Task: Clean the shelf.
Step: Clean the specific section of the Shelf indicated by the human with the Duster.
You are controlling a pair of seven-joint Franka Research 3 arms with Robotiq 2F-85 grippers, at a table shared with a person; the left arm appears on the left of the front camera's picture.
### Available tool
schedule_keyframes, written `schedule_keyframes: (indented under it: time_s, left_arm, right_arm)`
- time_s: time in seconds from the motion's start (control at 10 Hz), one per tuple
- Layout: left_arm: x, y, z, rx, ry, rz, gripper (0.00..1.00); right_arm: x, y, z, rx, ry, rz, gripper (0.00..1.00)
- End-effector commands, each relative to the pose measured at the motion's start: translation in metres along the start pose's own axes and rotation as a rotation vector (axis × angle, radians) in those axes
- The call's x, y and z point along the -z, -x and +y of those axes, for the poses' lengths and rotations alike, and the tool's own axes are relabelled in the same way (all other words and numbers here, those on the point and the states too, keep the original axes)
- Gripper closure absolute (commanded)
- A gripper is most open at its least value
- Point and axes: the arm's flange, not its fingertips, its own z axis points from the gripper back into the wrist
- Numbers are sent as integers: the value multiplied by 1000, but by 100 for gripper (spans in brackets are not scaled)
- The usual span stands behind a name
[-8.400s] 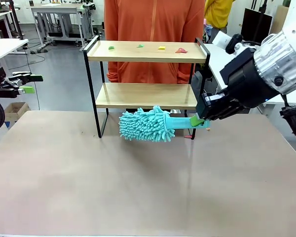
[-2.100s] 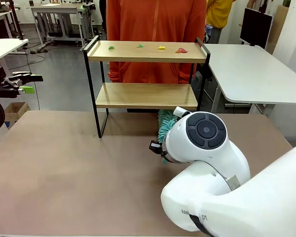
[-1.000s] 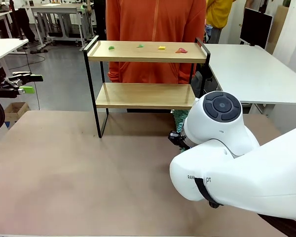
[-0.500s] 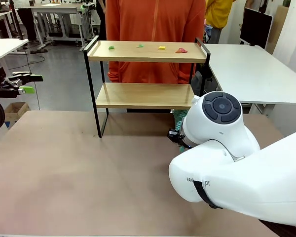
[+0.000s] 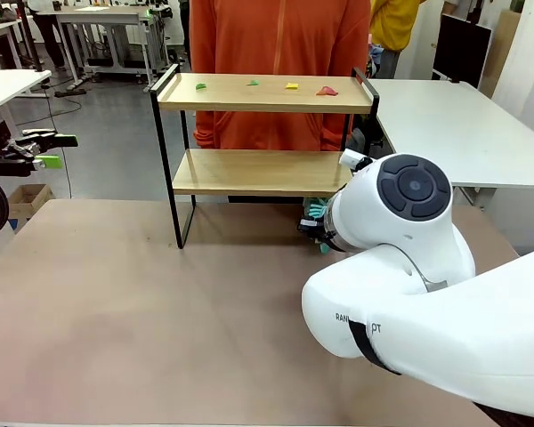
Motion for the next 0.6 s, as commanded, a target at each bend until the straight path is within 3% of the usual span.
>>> schedule_keyframes:
  time_s: [0.0, 0.5]
  left_arm:
    - [0, -2, -2, 17, 3, -7, 0]
    - [0, -2, -2, 17, 3, -7, 0]
  right_arm:
    - [-47, 24, -72, -59, -110, 4, 86]
    - [-72, 33, -90, -171, -320, 87, 86]
